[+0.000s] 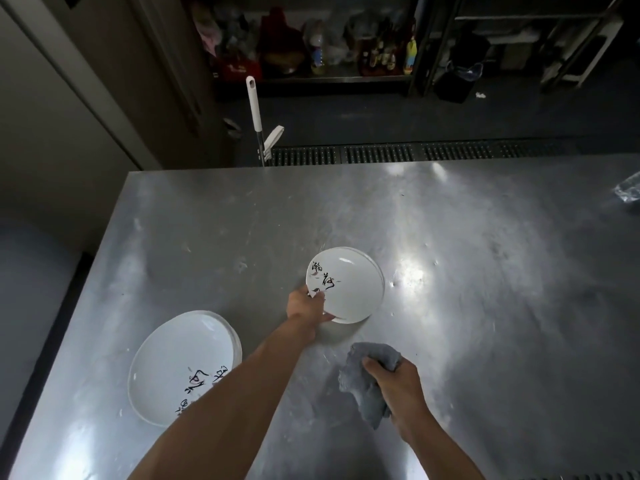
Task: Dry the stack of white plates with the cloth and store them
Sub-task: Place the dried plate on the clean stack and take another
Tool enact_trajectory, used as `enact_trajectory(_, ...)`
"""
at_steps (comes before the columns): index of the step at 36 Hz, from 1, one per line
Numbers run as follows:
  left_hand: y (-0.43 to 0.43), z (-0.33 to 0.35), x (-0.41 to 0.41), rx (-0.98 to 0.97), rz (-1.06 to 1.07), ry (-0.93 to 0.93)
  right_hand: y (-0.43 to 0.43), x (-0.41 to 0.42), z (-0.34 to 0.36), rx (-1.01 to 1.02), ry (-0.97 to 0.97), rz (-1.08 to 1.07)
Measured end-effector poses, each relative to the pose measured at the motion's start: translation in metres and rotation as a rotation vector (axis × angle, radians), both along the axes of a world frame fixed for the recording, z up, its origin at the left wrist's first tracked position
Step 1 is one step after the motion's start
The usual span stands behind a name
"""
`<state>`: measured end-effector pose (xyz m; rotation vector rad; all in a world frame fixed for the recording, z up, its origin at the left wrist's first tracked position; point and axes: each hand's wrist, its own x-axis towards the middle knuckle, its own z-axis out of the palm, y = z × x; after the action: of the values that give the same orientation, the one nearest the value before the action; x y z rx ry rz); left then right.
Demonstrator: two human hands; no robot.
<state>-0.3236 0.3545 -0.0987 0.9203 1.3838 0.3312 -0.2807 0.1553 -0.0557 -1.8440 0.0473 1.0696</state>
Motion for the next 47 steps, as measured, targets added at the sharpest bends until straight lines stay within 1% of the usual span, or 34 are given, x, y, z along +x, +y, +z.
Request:
enact_trajectory(7, 0.001, 0.011, -0.011, 0.062, -0.061, 0.091, 0.01, -0.01, 0.006, 0.022, 0.056, 0.049)
enact_trajectory(9, 0.004, 0.017, -0.018, 0.117, -0.097, 0.119, 0.018, -0.014, 0.006, 0.026, 0.077, 0.059)
enact_trajectory(11, 0.007, 0.025, -0.029, 0.185, -0.177, 0.146, 0.027, -0.018, 0.005, 0.004, 0.088, 0.08)
enact_trajectory(13, 0.01, 0.036, -0.043, 0.224, -0.214, 0.122, 0.038, -0.022, 0.003, -0.016, 0.082, 0.074)
enact_trajectory(15, 0.016, 0.047, -0.063, 0.252, -0.198, 0.106, 0.05, -0.028, 0.001, 0.001, 0.088, 0.076)
enact_trajectory(17, 0.023, 0.058, -0.087, 0.259, -0.162, 0.121, 0.064, -0.036, 0.0, 0.014, 0.079, 0.123)
enact_trajectory(22, 0.039, 0.079, -0.165, 0.323, -0.105, 0.227, 0.101, -0.07, -0.006, 0.017, 0.061, 0.246)
enact_trajectory(25, 0.042, 0.085, -0.215, 0.307, 0.025, 0.226, 0.12, -0.093, -0.008, 0.015, 0.048, 0.286)
enact_trajectory(29, 0.037, 0.087, -0.277, 0.384, 0.063, 0.464, 0.139, -0.119, -0.007, -0.039, -0.127, 0.42)
enact_trajectory(31, 0.032, 0.084, -0.299, 0.362, 0.101, 0.506, 0.144, -0.131, -0.002, 0.047, -0.171, 0.44)
enact_trajectory(33, 0.025, 0.08, -0.316, 0.313, 0.135, 0.508, 0.149, -0.14, 0.0, 0.111, -0.158, 0.422)
enact_trajectory(38, 0.009, 0.07, -0.333, 0.28, 0.143, 0.436, 0.157, -0.151, -0.004, 0.014, -0.178, 0.468)
enact_trajectory(42, 0.003, 0.067, -0.331, 0.288, 0.208, 0.388, 0.16, -0.158, 0.001, 0.041, -0.238, 0.478)
enact_trajectory(44, 0.003, 0.068, -0.329, 0.275, 0.245, 0.347, 0.161, -0.159, 0.003, 0.05, -0.231, 0.488)
enact_trajectory(47, 0.004, 0.069, -0.328, 0.236, 0.24, 0.314, 0.162, -0.16, 0.004, 0.04, -0.216, 0.487)
